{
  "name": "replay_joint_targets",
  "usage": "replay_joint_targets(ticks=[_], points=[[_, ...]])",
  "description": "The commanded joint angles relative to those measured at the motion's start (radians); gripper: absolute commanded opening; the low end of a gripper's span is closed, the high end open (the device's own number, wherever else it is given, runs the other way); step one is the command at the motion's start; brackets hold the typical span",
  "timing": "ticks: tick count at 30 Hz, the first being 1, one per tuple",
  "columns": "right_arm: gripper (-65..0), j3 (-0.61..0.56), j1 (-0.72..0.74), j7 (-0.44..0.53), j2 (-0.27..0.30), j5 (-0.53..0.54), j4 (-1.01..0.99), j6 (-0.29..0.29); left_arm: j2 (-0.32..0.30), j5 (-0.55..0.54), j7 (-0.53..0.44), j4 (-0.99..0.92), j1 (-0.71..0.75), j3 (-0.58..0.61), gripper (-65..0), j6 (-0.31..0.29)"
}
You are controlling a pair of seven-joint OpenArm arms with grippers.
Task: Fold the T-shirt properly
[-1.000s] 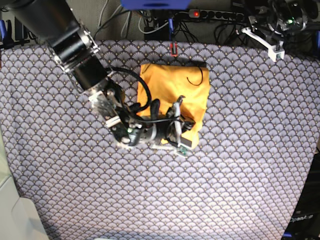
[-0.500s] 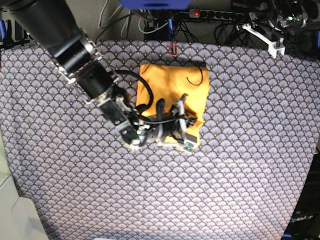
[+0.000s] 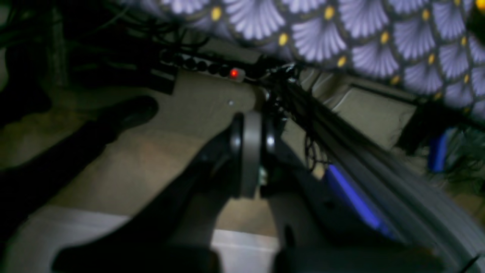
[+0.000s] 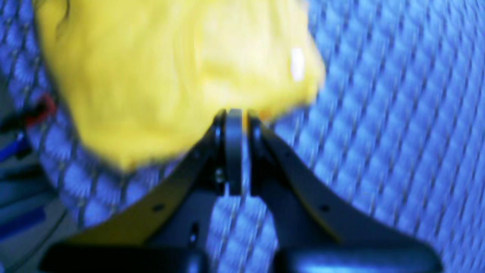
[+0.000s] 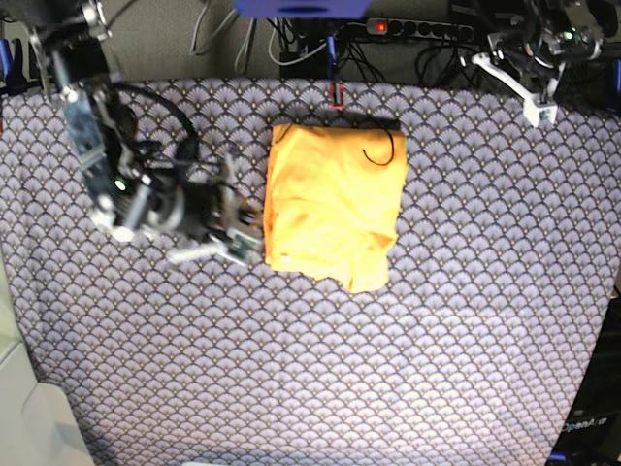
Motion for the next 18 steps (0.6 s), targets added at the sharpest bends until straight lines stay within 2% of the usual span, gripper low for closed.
replay_joint_targets(ticks=[1, 3, 5, 11, 14, 18], points=[[-63.9, 0.052, -0.035, 0.022, 0.029, 0.012, 0.040, 0.003, -0.009, 0.001, -0.004, 0.018, 0.006, -0.003, -65.0, -0.025], [-63.9, 0.151, -0.135, 0.026, 0.059, 0.012, 0.071, 0.003, -0.008, 0.005, -0.002, 0.018, 0.009, -0.003, -65.0, -0.062], [-64.0, 0.264, -0.244, 0.051, 0.084, 0.012, 0.094, 0.003, -0.005, 0.005, -0.008, 0.017, 0.044, -0.003, -65.0, -0.074], [-64.0, 0.551, -0.558, 0.197, 0.102, 0.012, 0.121, 0.003, -0.002, 0.005, -0.140, 0.017, 0.154, 0.003, -65.0, -0.079], [-64.0, 0.683, -0.707, 0.279, 0.093, 0.012, 0.112, 0.003, 0.000, 0.007, -0.235, 0.006, 0.228, 0.003, -65.0, -0.079], [-64.0, 0.792, -0.896, 0.474, 0.038, -0.001, 0.072, 0.003, 0.020, 0.042, -0.390, -0.025, 0.305, 0.019, -65.0, -0.079]])
